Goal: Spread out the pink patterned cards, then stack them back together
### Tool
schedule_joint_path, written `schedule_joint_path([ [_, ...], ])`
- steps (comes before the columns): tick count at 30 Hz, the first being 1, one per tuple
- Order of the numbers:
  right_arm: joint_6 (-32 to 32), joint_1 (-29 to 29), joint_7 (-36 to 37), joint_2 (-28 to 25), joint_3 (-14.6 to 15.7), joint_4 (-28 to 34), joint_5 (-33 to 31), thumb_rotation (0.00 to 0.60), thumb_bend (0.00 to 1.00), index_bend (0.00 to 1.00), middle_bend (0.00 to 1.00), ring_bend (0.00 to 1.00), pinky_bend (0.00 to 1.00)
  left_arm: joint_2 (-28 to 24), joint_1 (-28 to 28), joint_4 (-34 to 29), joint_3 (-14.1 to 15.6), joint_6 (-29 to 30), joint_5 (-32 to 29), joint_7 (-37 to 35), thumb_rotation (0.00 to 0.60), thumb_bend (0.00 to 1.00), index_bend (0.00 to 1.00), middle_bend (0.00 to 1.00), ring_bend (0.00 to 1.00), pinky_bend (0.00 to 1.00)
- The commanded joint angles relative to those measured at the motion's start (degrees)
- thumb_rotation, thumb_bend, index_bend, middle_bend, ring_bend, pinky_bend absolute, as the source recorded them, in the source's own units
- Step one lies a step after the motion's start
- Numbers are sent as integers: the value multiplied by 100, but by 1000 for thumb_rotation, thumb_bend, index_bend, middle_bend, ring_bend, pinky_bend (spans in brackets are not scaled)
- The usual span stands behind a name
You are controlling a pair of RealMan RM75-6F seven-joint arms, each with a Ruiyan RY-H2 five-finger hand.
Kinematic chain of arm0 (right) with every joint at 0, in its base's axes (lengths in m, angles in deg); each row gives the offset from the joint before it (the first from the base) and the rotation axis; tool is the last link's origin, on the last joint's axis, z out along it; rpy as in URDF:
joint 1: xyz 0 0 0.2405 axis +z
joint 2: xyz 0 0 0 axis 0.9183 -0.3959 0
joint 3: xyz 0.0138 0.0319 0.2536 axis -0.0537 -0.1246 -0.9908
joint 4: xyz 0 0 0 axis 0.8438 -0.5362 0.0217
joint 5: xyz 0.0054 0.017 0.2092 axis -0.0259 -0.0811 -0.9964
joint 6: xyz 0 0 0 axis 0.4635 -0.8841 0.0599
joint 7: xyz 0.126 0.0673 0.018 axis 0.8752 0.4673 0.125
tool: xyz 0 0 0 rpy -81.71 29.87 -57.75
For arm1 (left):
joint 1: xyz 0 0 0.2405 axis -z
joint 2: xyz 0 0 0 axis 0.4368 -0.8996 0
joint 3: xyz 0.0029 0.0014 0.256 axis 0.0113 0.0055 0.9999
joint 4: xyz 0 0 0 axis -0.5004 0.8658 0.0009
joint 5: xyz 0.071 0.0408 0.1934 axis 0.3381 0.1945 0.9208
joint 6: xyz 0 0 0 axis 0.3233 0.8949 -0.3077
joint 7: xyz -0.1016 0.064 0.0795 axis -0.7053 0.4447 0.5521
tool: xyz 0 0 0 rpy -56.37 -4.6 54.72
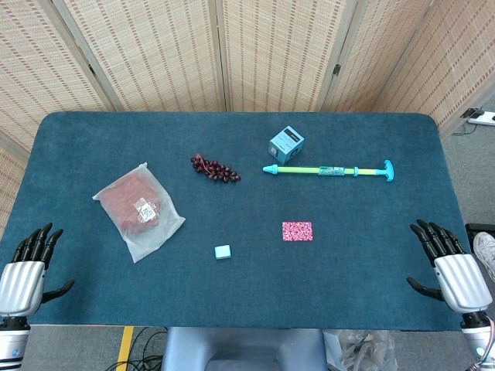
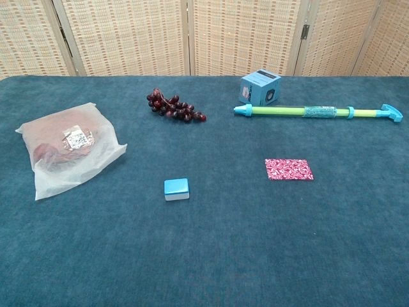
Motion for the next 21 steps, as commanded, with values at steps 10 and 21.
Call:
schedule_joint_path([
  [10,-52,-1,0,5,-2,3,53,600,204,0,114,101,139,48,6,9,-3,40,56,-30,600,184,115,43,46,151],
  [21,388,353,-213,35,-88,132,108,600,204,0,410,477,422,11,-21,-31,24,60,79,-89,600,184,115,43,46,151],
])
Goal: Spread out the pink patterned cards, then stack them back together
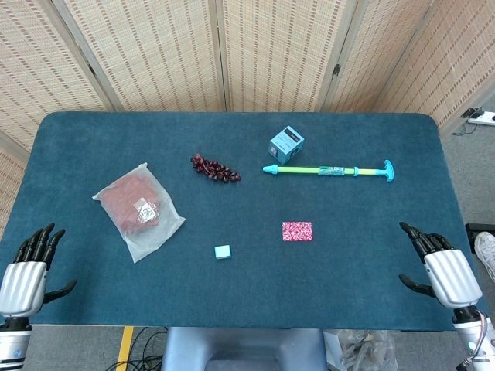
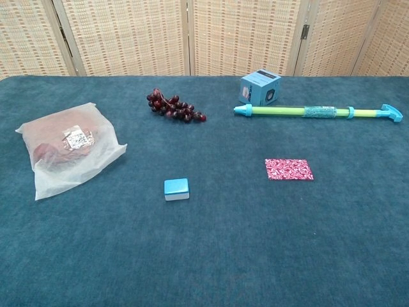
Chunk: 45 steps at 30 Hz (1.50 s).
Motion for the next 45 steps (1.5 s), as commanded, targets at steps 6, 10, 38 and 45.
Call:
schedule_joint_path([
  [6,875,576,-182,-1,-44,240,19,600,205,0,716,799,778,-13,-20,-20,16,5,-1,-22,600,185,116,43,46,151],
  [10,1510,918,-237,36,-31,354,-86,600,273,0,856,908,892,-28,-17,-30,24,-4,20,-57,600,185,123,43,46,151],
  [38,4996,3124,-873,848,-303,245,-2201,600,379,3,979,1000,1000,-8,-129,129,87,-7,-61,-223,600,184,124,43,46,151],
  [45,5239,3450,-1127,1095,-283,55,-2774,600,382,4,979,1000,1000,-29,-145,185,29,13,-136,-333,600,184,124,43,46,151],
])
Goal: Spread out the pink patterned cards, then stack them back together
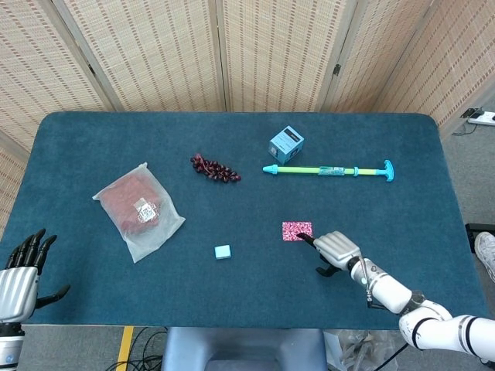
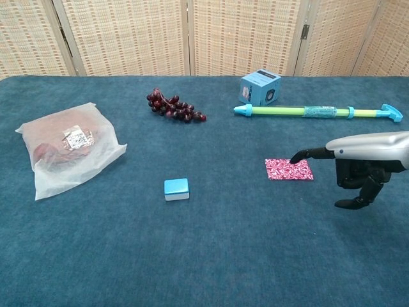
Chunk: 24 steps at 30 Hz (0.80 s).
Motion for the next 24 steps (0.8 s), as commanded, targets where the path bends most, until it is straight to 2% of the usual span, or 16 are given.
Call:
schedule_joint_path([
  [1,153,194,-128,141,22,-130,-256,600,383,4,979,1000,1000,-1,-4,24,-12,4,-11,-36,600,185,124,43,46,151],
  [13,226,545,-301,552,164,-555,-895,600,383,9,979,1000,1000,-20,-56,126,-1,-13,-78,-143,600,185,124,43,46,151],
  [24,333,705,-186,608,277,-722,-1070,600,383,13,979,1000,1000,-62,-67,35,-5,5,-52,-130,600,185,132,43,46,151],
])
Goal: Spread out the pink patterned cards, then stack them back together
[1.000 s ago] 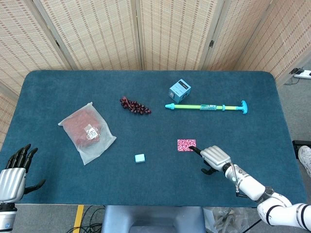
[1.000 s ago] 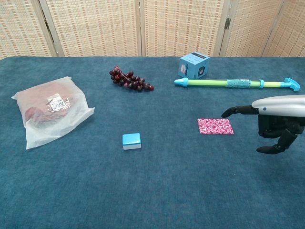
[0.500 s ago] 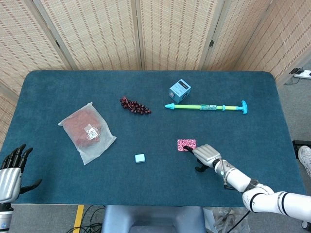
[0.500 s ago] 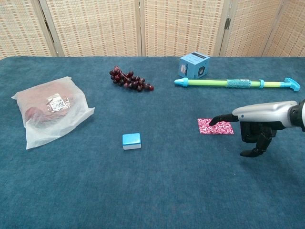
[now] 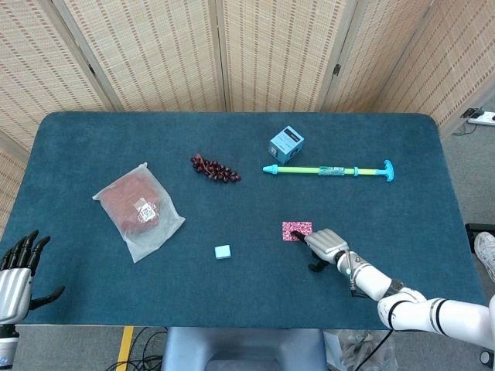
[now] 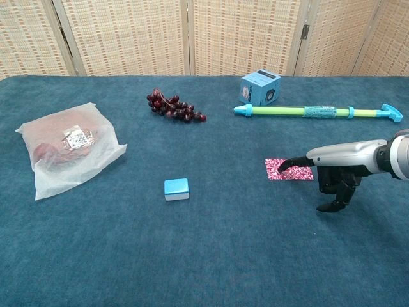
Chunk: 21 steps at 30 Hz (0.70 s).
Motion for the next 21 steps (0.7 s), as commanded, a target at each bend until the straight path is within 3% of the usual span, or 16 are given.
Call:
schedule_joint_path([
  [1,1,22,13,-2,34,-24,-18,600,383,13,979,1000,1000,-7,-1,-16,-2,-2,-1,0,600,185,133,43,46,151],
  [21,-219,-165,151,-397,368,-59,-110,600,383,16,979,1000,1000,32,30,-41,-1,-45,42,42,600,184,135,43,46,151],
])
